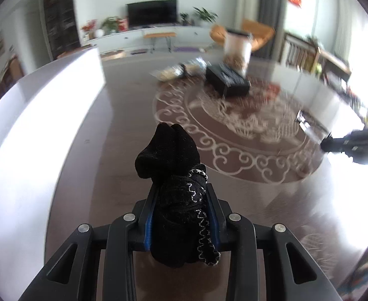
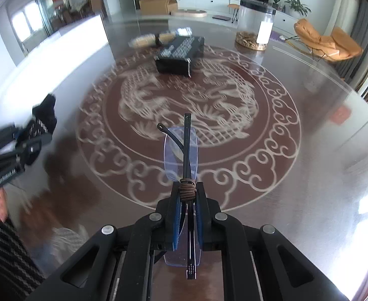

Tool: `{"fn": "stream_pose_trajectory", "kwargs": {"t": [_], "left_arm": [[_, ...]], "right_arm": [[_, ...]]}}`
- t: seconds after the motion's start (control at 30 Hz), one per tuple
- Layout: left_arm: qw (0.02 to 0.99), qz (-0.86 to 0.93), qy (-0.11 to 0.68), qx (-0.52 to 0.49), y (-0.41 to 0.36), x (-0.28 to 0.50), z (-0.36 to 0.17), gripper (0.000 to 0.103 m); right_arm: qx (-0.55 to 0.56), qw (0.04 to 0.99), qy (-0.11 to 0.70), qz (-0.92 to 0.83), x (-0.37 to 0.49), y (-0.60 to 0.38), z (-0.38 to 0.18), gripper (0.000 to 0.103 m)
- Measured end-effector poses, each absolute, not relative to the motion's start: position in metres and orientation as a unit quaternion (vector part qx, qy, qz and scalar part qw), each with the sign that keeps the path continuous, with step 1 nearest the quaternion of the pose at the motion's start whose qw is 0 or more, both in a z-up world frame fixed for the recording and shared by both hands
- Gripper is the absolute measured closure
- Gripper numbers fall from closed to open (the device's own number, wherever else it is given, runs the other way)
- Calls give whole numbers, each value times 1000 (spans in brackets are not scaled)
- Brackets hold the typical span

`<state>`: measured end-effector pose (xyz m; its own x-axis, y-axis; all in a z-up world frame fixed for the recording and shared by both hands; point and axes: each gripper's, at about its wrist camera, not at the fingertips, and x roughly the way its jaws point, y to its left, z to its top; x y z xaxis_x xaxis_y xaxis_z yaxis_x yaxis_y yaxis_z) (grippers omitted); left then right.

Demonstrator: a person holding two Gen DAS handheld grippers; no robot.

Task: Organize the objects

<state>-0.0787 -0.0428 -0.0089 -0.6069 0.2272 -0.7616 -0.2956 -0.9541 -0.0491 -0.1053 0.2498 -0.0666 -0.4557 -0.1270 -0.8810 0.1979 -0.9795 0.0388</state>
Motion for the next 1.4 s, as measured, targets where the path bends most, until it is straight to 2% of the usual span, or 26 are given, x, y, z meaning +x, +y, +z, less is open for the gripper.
{"fn": "stream_pose_trajectory", "kwargs": {"t": [0.17,0.33,0.53,0.63,0.7,0.73,0.77,0.83,0.87,0.9,1.07,1.23,1.27,1.4], "left_arm": [[124,917,-33,-377,-106,-72,53,69],[48,933,-48,-354,-188,-87,98,69],[-71,911,-72,-401,-297,-103,82,69],[-101,900,-68,-419,-324,-106,70,69],[-120,889,-68,-437,-339,-106,61,65],[-127,882,-72,-448,-343,-108,55,58],[-136,875,-77,-458,-348,-108,49,42],[-150,869,-80,-464,-354,-104,42,21],[-161,871,-77,-458,-354,-100,40,21],[-162,872,-77,-455,-353,-97,39,21],[-168,885,-88,-425,-340,-78,41,21],[-140,913,-97,-370,-287,-56,60,20],[-123,921,-95,-358,-269,-49,65,17],[-55,939,-89,-329,-207,-34,78,9]], "right_arm": [[481,134,13,-866,-111,214,-30,92],[424,214,31,-880,-138,120,31,92],[381,331,22,-863,-161,-25,84,92],[388,365,33,-846,-167,-87,84,92],[405,379,41,-831,-171,-122,73,91],[418,382,49,-823,-172,-143,64,91],[428,383,54,-817,-173,-156,55,88],[457,385,64,-799,-175,-179,35,69],[466,384,66,-795,-176,-185,29,47],[471,379,67,-794,-175,-187,23,43],[439,365,48,-820,-167,-156,17,31],[368,303,49,-878,-152,-75,21,16],[360,290,52,-885,-150,-63,19,13],[343,217,79,-910,-131,11,-10,12]]}}
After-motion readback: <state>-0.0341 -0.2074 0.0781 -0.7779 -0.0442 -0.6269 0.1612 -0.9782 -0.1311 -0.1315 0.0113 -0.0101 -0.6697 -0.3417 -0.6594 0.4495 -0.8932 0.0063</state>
